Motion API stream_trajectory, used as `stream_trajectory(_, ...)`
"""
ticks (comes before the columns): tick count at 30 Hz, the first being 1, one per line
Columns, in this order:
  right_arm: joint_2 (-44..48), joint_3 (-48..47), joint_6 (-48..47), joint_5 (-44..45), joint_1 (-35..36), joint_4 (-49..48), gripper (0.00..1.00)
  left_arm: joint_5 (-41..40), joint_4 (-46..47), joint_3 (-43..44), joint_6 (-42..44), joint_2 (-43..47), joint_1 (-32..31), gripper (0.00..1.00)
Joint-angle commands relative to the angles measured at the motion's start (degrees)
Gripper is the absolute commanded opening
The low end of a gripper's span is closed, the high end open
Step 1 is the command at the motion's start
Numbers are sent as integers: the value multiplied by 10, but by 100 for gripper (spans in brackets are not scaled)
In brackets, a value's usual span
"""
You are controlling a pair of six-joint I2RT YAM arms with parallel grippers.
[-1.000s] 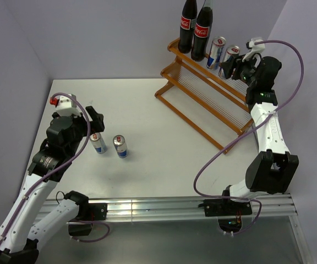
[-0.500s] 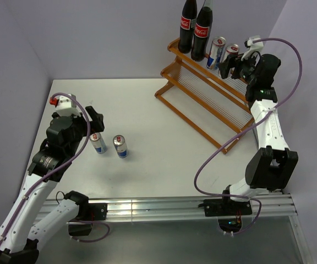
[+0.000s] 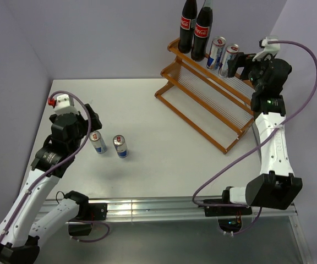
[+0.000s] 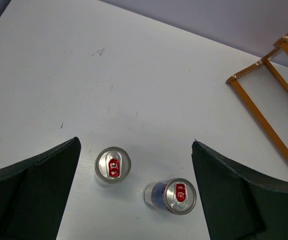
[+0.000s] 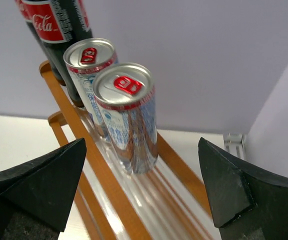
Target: Place and organize the beverage onto the shelf
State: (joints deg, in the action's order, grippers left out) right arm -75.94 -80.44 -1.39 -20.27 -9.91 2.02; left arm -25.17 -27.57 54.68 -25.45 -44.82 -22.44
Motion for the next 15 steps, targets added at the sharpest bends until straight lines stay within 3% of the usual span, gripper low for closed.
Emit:
stream_trajectory(1,49,13,86,92,-3,38,100,-65,-29,32,-49,-14,3,99)
stream_trajectory(6,127,59,117,95,13,72,100,-124,-73,41,-117,-31,3,99)
stream_trajectory(15,171,66,133,202,192,218,100,-134,-123,27,-229,-49,3,100)
